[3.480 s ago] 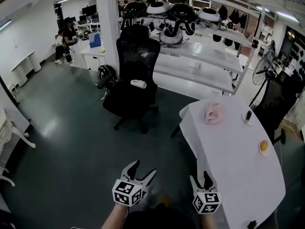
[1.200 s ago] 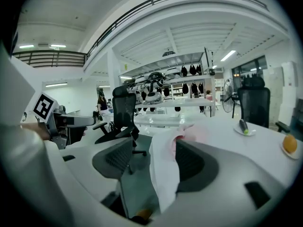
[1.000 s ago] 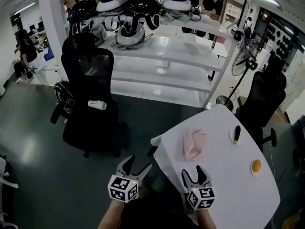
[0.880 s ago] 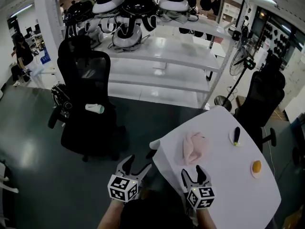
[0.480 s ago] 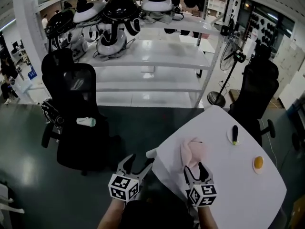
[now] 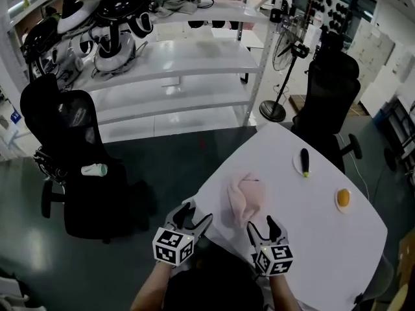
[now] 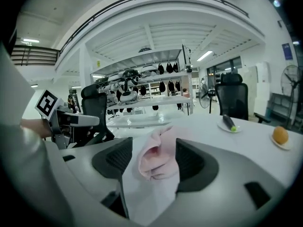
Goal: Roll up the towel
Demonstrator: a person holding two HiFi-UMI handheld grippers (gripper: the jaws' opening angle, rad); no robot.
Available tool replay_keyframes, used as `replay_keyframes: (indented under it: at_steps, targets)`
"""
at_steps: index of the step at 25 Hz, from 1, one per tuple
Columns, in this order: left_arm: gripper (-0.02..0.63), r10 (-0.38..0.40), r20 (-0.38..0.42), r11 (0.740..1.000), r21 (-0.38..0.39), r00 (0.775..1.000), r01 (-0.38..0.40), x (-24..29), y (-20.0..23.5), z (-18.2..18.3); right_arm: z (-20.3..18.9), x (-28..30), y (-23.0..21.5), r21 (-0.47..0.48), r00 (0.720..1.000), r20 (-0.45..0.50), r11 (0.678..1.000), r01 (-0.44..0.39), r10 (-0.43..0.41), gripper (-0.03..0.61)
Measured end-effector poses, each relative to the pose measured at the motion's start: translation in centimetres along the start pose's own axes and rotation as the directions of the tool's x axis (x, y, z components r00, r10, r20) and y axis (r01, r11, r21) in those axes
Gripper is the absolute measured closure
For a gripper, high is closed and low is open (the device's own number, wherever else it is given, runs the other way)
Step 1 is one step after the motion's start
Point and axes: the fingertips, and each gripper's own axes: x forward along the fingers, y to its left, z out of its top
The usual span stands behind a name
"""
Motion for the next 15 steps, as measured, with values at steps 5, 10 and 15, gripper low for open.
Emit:
replay_keyframes:
  at_steps: [5, 10, 15]
  targets:
    - [0.270, -0.056, -0.061, 0.997, -0.054, 0.997, 0.053, 5.5, -1.4, -0.8, -0.5, 2.1, -3.3, -0.015, 0.998, -0.054, 1.000, 0.023, -0.024, 0.296]
    - [0.270, -0.076, -0.146, 0.996, -0.059, 0.986, 0.068, 11.7, -1.2, -1.5, -1.1, 4.3, -5.3, 0.010, 0.995, -0.096, 1.000, 0.003, -0.003, 0.318]
    - [0.320, -0.069, -0.272, 0.998, -0.022, 0.960, 0.065, 17.2, 0.4, -2.1, -2.2, 6.1, -5.7, 0.047, 0.988, -0.147, 0.998, -0.042, 0.048, 0.364]
